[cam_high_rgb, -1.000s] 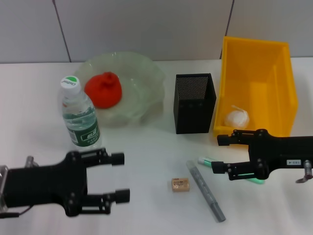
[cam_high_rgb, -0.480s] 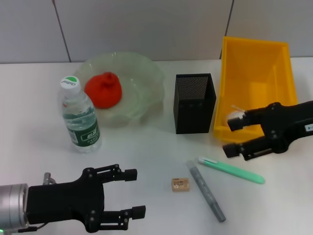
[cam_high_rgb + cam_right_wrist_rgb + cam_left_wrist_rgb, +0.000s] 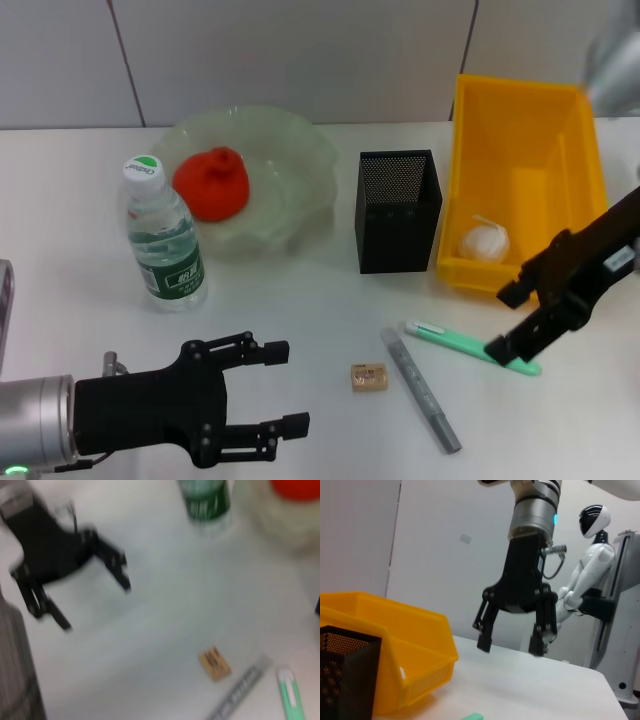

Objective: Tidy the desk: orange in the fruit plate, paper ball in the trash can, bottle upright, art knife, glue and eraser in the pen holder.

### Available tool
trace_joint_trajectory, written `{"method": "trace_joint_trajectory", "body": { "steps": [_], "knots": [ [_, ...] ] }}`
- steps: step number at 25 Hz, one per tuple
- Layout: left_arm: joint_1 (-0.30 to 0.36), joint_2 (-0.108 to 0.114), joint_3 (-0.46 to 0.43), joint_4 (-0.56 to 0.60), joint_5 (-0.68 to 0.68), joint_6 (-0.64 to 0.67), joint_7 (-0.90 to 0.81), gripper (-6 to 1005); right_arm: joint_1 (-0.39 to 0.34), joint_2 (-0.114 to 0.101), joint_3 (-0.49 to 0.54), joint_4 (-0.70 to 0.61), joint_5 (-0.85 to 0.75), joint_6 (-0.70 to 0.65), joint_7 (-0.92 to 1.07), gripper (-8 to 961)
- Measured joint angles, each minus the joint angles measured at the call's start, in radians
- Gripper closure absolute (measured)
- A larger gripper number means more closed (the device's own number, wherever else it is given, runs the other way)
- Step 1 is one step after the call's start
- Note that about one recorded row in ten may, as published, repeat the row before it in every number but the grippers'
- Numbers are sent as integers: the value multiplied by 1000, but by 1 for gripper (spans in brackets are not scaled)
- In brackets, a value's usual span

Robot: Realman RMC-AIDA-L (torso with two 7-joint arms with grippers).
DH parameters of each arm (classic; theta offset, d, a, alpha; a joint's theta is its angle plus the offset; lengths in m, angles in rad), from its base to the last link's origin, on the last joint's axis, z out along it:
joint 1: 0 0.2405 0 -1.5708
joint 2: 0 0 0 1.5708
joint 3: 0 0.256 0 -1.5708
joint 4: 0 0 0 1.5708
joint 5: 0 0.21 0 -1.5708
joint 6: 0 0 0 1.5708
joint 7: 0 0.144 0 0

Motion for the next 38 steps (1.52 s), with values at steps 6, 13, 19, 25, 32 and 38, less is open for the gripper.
{"method": "trace_joint_trajectory", "body": {
  "steps": [6,13,19,25,32,38],
  "knots": [
    [6,0,0,0,-30,-4,2,189,10,18,-149,20,-83,115,31,128],
    [9,1,0,0,-33,-6,2,189,23,21,-319,112,-91,296,30,128],
    [10,4,6,0,-28,-7,8,189,65,25,-386,224,-87,409,27,127],
    [11,4,4,-1,-26,-11,10,190,94,28,-413,286,-81,459,25,127],
    [9,4,8,-2,-26,-14,10,189,98,31,-427,303,-81,486,25,167],
    [10,4,6,-2,-26,-15,10,190,97,33,-450,329,-74,520,31,245]
  ]
}}
